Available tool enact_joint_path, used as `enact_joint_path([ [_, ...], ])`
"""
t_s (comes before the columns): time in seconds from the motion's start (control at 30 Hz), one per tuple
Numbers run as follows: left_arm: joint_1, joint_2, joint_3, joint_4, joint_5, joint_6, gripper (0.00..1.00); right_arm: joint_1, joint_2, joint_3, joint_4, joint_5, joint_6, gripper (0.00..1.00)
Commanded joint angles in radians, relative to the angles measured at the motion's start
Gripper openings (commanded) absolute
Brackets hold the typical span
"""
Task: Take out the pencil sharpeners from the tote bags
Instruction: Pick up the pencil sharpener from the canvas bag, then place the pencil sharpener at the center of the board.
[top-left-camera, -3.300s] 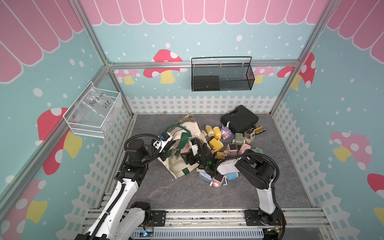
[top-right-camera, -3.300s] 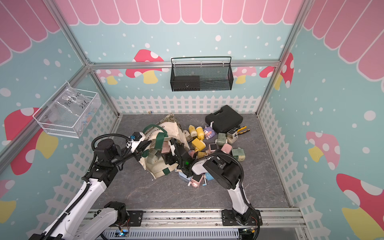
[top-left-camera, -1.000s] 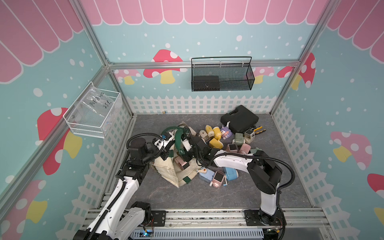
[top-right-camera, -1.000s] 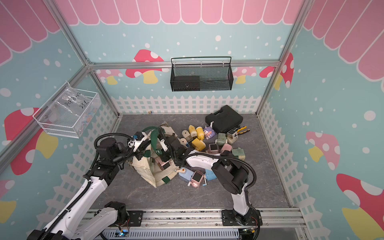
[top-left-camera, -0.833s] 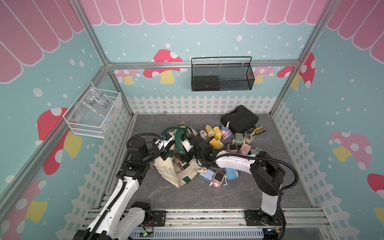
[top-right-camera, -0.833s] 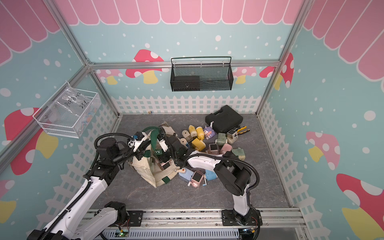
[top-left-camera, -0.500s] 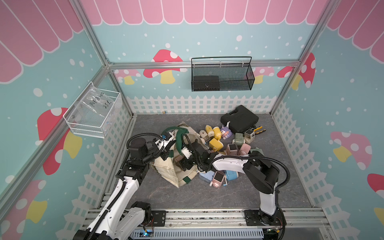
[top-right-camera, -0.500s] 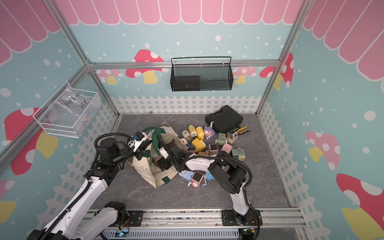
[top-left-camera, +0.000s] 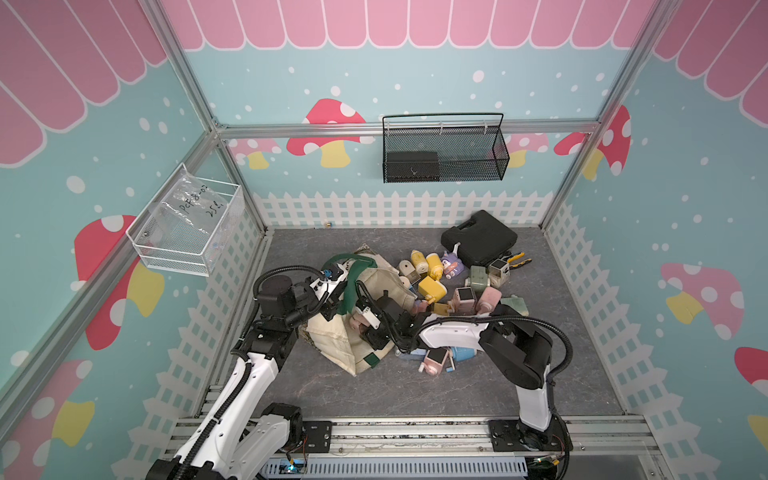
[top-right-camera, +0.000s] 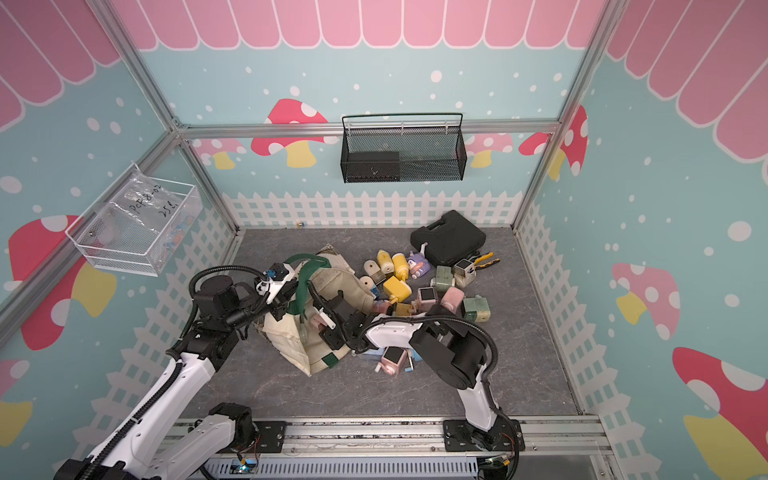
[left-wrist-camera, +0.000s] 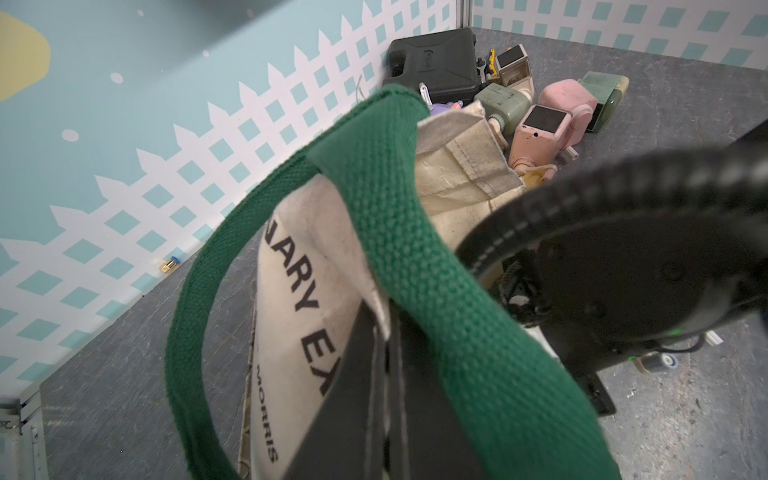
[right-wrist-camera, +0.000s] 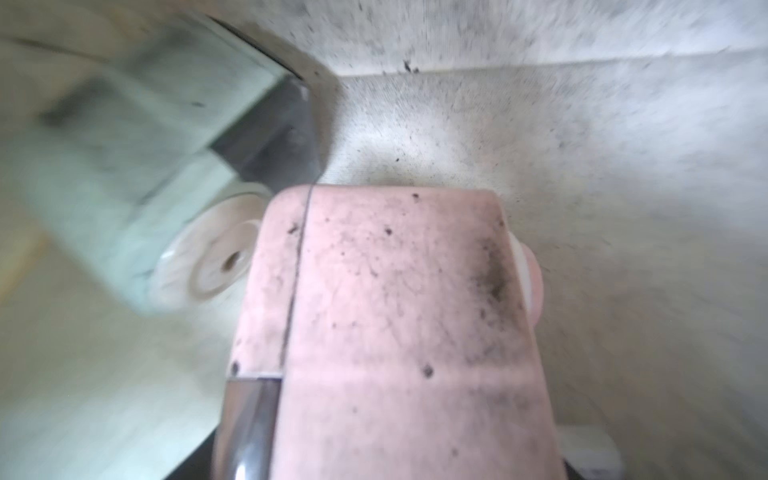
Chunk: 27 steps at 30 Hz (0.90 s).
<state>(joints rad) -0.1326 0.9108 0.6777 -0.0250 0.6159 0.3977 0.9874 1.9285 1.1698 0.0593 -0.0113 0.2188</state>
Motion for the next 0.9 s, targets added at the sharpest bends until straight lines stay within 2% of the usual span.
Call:
enact_joint_path([
  [0.0,-0.001,-0.004,0.033,0.01,-0.032,0.031,0.0,-0.008,-0.15,-0.025,0.078,-0.032,-0.091,0.52],
  [0.2,-0.001,0.002,0.037,0.021,-0.095,0.014,0.0,-0.036,-0.35,-0.138,0.062,-0.127,-0.095,0.5],
  [0.4,-0.001,0.01,0.056,0.02,-0.112,-0.057,0.0,-0.081,-0.617,-0.336,-0.077,0.038,-0.018,0.5],
  [0.57,0.0,0.029,0.076,0.005,-0.092,-0.065,0.0,-0.216,-0.882,-0.511,-0.169,0.084,0.131,0.5],
  [0.63,-0.001,0.025,0.071,0.007,-0.1,-0.065,0.0,-0.261,-0.971,-0.559,-0.237,0.153,0.216,0.49],
  [0.87,-0.001,0.021,0.068,0.007,-0.088,-0.071,0.0,-0.331,-1.131,-0.688,-0.381,0.327,0.413,0.47],
])
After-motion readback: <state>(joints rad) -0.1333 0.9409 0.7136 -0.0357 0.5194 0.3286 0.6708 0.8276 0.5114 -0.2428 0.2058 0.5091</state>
